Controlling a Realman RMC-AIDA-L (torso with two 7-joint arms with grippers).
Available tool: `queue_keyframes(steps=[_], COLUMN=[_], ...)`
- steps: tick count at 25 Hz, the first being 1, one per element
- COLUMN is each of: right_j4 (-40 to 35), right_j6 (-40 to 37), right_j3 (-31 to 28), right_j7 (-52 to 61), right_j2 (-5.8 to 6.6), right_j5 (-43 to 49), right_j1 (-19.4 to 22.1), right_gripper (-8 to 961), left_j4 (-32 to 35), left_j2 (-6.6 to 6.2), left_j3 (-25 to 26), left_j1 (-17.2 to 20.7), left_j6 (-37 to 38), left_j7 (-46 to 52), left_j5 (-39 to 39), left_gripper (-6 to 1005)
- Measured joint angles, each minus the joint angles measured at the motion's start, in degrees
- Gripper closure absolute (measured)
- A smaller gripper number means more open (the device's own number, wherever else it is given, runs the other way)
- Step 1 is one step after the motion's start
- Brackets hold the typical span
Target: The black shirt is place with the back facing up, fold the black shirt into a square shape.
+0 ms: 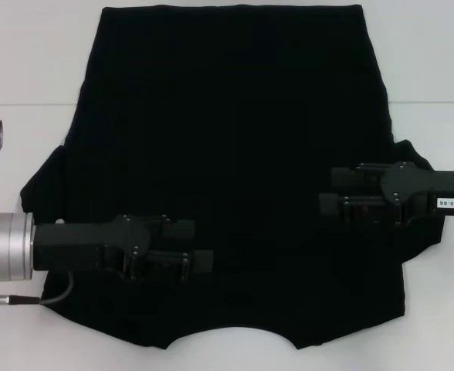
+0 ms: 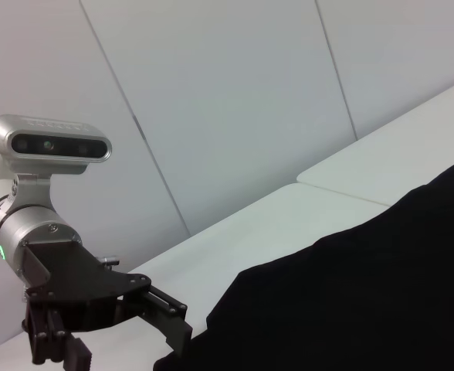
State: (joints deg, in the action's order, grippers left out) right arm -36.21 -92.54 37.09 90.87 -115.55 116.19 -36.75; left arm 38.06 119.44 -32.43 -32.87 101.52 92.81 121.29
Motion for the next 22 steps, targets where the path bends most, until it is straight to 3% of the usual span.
queue_keyframes(steps=[16, 22], right_j4=[0.0, 0.23], right_j6=[0.47, 1.88], right_j3=[0.0, 0.08], right_j7=[0.0, -0.03], right_j2=[-0.16, -0.61], right_j5=[-0.11, -2.32], right_j1=[-0.35, -0.92], right_gripper=[177, 178], left_j4=[0.0, 0.0], left_j2=[-0.08, -0.92], left_j3=[0.39, 9.25], left_j1=[0.0, 0.87], left_j6=[-2.0, -9.16], left_j7=[0.01, 2.67], left_j5=[0.0, 0.27], left_gripper=[111, 112])
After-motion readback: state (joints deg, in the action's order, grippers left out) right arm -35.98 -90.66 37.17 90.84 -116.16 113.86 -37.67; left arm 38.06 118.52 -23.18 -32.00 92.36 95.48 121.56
